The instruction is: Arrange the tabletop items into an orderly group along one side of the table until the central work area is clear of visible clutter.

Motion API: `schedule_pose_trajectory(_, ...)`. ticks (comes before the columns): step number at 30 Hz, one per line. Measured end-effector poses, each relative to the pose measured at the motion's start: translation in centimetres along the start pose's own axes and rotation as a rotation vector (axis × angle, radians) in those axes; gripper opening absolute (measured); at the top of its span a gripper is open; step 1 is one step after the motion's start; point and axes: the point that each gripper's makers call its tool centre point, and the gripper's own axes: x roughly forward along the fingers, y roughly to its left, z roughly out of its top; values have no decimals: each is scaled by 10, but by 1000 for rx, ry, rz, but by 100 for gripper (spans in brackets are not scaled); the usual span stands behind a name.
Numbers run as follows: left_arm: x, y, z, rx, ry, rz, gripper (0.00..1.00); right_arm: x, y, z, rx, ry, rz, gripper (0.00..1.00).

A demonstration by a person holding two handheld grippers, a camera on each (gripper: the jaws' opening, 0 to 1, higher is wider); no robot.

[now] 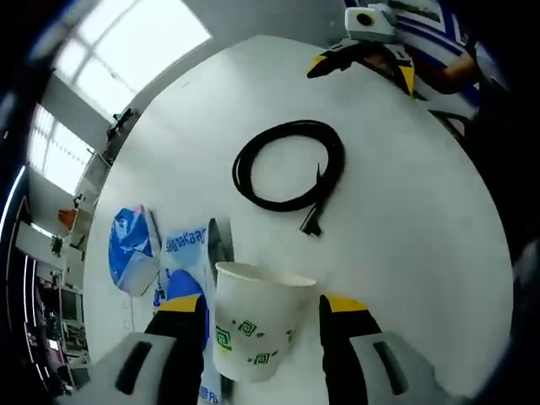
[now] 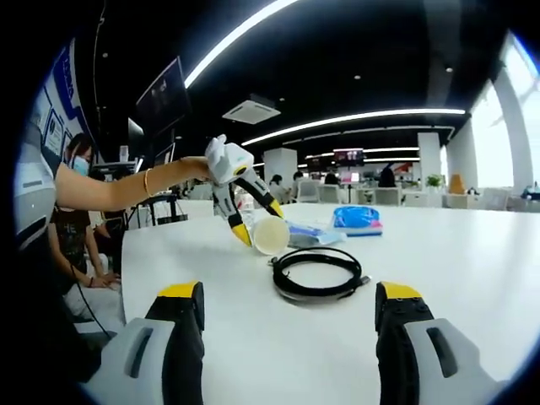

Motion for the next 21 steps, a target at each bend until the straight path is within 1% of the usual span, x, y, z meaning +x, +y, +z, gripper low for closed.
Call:
schedule_pose_trajectory(3, 7, -5, -1, 10, 15, -25, 51, 0, -2, -3, 14, 2, -2, 80)
schedule_pose_trajectory(6, 12, -9, -3, 13, 27, -36, 48, -1, -3, -6, 16, 7, -5, 79)
schedule_pose_trajectory(8, 13, -7, -3, 9, 32, -29, 48, -1, -2, -7, 19, 11, -3, 79)
schedule_pose_trajectory(11, 13, -5, -2, -13, 19, -23, 47, -1, -3, -7, 23, 8, -4, 79)
schedule_pose_trajectory(18, 13, -5, -3, -36, 20, -2, 46, -1, -6, -2, 20, -11, -20, 77)
schedule_pose_trajectory(21, 12, -4, -3, -44, 14, 9, 46, 0, -4, 0, 17, -14, -13, 77)
